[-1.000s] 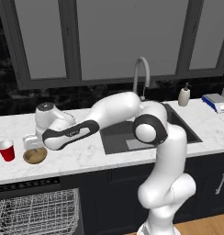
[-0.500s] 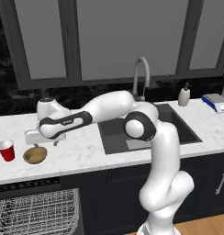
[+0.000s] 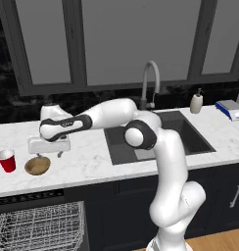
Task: Pick up the cup and bowl from the counter, place them in the dishwasher, and close the dishwasher door.
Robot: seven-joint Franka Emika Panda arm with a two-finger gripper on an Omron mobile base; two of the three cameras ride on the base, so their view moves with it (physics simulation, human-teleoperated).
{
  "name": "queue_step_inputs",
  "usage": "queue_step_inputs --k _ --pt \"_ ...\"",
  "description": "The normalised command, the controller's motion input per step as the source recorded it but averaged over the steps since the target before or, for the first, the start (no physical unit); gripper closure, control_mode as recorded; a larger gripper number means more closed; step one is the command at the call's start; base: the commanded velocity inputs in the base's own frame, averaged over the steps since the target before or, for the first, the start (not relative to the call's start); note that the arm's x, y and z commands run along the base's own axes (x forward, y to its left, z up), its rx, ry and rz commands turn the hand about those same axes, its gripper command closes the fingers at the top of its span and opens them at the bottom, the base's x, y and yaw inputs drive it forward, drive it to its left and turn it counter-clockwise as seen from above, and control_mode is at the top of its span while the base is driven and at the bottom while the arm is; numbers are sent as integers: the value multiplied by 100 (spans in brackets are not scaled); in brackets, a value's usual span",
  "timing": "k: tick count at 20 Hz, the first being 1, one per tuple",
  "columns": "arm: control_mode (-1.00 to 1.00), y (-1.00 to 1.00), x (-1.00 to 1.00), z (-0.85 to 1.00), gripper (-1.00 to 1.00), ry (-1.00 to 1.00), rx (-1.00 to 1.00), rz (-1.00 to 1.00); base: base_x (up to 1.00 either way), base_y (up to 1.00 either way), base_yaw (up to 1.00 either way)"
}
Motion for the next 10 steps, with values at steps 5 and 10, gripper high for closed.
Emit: queue_step_inputs --k 5,10 --pt "-100 0 8 -42 -100 10 0 0 0 0 0" --pt "-100 6 13 -28 -100 9 0 0 0 0 0"
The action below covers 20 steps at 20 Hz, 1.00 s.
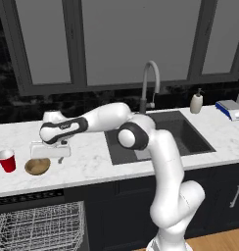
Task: Pick up the cup and bowl from the counter, place them in the dishwasher, and close the dishwasher door.
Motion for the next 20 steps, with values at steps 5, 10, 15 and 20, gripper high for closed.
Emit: queue_step_inputs --k 5,10,15,20 --pt "-100 23 16 -21 -100 8 0 0 0 0 0" --pt "-100 20 7 -5 -100 8 0 0 0 0 0" --pt "-100 0 0 0 -100 5 0 0 0 0 0" --pt "-100 0 0 0 100 6 0 0 0 0 0"
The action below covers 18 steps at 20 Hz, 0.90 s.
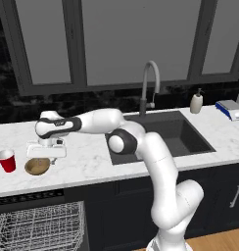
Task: Pick up the cup and bowl from the counter, place them in the dishwasher, and close the dishwasher door.
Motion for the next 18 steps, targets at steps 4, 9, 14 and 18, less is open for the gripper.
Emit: queue_step_inputs --k 4,9,14,18 --pt "-100 0 0 0 100 4 0 0 0 0 0" --pt "-100 -6 -20 0 100 -2 0 0 0 0 0" --pt "-100 -28 -76 5 100 -10 2 0 0 0 0" --pt "-100 -14 -100 9 100 -13 3 0 0 0 0"
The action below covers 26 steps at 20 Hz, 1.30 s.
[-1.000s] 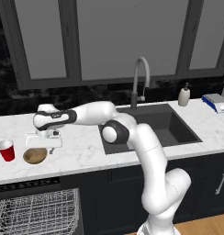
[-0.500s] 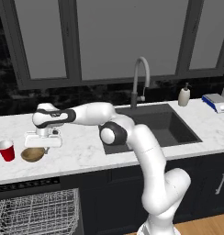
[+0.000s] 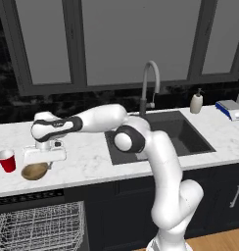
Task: Pick up the cup and bowl from the counter, place them in the dishwasher, and close the dishwasher door.
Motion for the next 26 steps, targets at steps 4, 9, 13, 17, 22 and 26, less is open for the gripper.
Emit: queue_step_inputs --k 4,9,13,17,22,26 --pt "-100 0 -100 15 100 -18 2 0 0 0 0" --pt "-100 2 -100 13 100 -23 0 0 0 0 0" --pt "-100 12 -96 14 100 -20 0 0 0 0 0" --pt "-100 12 -65 1 100 -13 -1 -8 0 0 0" --pt "-100 30 -46 0 100 -11 -4 -27 0 0 0" --pt "-100 55 5 0 100 -17 -9 -41 0 0 0"
